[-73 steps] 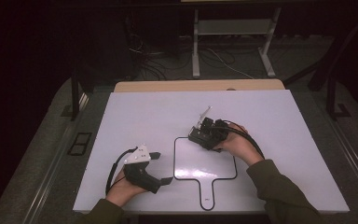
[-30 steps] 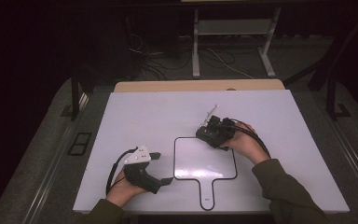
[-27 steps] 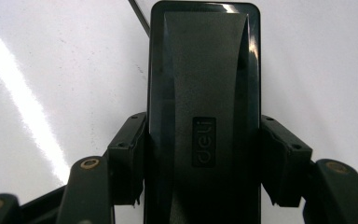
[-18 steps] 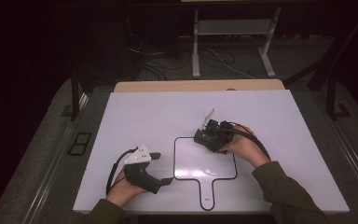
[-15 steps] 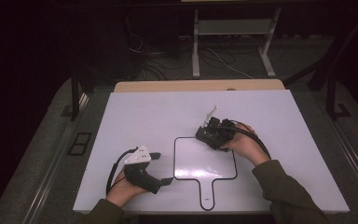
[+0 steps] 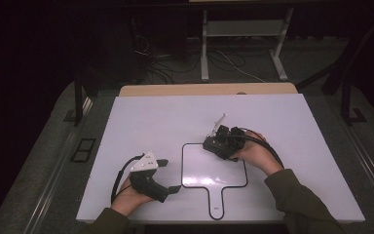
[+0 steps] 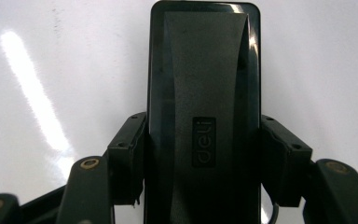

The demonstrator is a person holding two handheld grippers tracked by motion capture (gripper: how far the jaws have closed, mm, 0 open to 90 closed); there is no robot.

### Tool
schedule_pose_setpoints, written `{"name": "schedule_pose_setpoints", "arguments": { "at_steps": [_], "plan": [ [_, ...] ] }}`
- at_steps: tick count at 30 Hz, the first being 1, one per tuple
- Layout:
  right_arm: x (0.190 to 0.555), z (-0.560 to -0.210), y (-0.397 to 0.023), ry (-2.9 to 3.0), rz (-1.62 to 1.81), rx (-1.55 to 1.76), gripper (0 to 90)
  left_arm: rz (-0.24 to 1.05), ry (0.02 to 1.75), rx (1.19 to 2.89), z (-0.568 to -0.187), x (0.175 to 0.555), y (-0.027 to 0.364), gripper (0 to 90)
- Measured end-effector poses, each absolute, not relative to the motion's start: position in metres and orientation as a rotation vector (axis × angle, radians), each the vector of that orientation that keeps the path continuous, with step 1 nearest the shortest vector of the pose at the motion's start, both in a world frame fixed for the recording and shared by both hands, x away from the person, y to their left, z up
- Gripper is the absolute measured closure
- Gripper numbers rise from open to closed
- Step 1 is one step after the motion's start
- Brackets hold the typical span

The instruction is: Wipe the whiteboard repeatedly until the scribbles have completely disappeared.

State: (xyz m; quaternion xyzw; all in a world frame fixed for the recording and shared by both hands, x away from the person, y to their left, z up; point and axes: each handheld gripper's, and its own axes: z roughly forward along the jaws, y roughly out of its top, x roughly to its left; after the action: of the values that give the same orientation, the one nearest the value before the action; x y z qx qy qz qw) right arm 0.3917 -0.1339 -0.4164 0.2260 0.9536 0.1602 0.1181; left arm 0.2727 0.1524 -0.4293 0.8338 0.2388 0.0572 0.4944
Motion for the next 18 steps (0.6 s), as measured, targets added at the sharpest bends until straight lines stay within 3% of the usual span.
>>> {"name": "schedule_pose_setpoints", "arguments": {
  "at_steps": [9,18],
  "plan": [
    [0.411,-0.417,-0.159,2.736,0.448,0.789,38.9,0.136,0.581,2.023,-0.430,0.273,0.153,0.0],
    [0.393,-0.417,-0.151,2.780,0.462,0.707,38.9,0.135,0.579,2.022,-0.430,0.273,0.152,0.0]
  ]
}}
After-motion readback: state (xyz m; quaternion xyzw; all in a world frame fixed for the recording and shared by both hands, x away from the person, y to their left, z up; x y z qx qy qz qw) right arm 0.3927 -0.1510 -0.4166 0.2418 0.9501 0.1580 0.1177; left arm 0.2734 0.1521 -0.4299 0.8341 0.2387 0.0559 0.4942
